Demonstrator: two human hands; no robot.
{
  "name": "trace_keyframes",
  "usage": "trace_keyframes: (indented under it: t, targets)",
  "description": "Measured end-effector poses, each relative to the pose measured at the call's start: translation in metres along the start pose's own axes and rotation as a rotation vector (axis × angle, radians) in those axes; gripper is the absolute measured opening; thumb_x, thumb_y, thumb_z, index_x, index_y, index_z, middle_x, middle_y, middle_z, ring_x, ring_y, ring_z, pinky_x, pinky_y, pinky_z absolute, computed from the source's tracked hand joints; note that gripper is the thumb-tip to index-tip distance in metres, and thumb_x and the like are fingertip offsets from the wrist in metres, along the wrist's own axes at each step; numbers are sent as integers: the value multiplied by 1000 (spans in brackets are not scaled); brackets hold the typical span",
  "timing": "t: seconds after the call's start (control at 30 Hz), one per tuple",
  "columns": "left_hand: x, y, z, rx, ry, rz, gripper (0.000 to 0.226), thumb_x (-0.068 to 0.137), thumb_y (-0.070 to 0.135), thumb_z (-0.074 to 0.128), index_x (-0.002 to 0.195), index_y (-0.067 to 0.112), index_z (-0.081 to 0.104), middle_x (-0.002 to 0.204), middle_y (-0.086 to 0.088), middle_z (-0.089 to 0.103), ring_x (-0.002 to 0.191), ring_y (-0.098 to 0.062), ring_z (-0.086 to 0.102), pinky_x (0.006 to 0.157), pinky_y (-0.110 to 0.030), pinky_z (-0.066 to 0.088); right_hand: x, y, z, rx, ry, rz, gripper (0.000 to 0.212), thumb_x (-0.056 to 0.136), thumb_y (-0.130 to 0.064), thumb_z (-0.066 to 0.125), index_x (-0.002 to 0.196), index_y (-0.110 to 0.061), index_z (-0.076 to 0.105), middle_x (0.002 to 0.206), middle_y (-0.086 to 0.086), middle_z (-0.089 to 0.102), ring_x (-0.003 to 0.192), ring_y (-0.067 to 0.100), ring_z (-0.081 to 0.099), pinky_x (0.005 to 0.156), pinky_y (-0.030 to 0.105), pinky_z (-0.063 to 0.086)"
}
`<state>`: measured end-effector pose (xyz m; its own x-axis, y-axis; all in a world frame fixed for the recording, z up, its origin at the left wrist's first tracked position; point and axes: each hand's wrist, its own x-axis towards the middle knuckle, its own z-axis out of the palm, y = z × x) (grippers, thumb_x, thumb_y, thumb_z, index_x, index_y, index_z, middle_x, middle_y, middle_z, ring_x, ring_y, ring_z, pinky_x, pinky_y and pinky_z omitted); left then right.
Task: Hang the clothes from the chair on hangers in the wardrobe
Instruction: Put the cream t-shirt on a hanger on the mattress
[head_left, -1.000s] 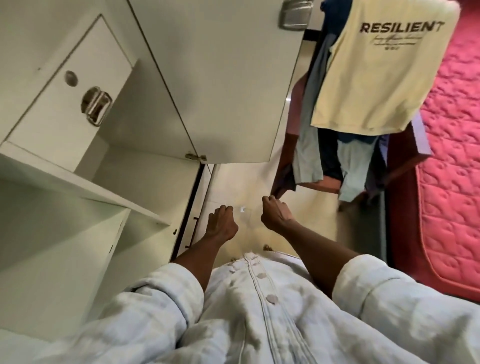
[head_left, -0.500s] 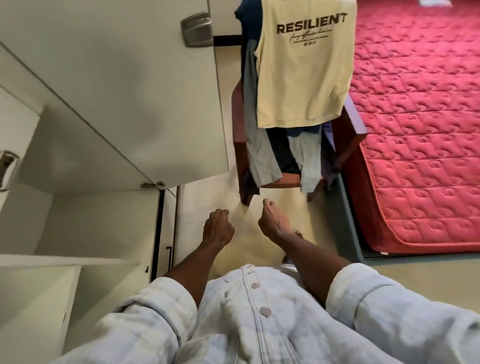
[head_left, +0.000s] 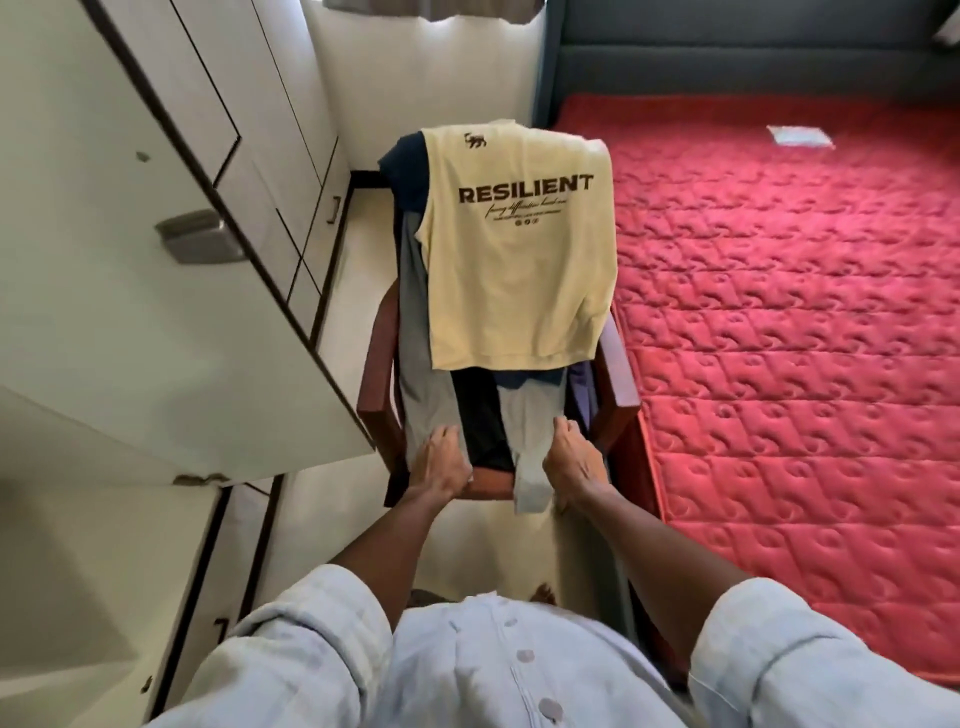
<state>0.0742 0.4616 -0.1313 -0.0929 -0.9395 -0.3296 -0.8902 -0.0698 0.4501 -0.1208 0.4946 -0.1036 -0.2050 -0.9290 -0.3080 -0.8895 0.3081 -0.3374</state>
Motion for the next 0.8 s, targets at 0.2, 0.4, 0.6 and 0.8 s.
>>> trace_keyframes:
  t: [0.2, 0.4, 0.6, 0.8]
  targets:
    - [78, 54, -33, -84, 90, -4, 53, 92, 13, 51, 144, 12, 43, 146, -8, 46, 127, -29, 50, 99, -39, 45, 90, 12, -65, 59, 56, -18, 44, 86, -5, 48, 129, -6, 38, 127, 19, 47, 102, 44, 59, 73, 42, 41]
    - [183, 84, -80, -202, 166, -20, 54, 88, 9, 56, 141, 6, 46, 140, -13, 50, 127, -30, 49, 104, -40, 43, 174, -10, -104, 78, 116, -100, 39, 84, 0, 44, 123, -6, 40, 126, 18, 46, 92, 43, 58, 68, 43, 44]
    - [299, 121, -148, -423, 331, -34, 37, 92, 20, 61, 127, 6, 58, 122, -13, 62, 112, -30, 58, 93, -38, 49, 281, -50, -144, -12, 188, -205, 33, 86, -5, 48, 118, -5, 48, 119, 15, 51, 93, 37, 57, 75, 41, 47]
    - [402, 152, -236, -659, 533, -74, 16, 95, 16, 57, 108, 7, 62, 99, -4, 64, 89, -16, 58, 83, -34, 52, 394, -114, -189, -104, 200, -261, 68, 91, -17, 50, 152, -10, 21, 161, 11, 17, 146, 31, 19, 118, 45, 19]
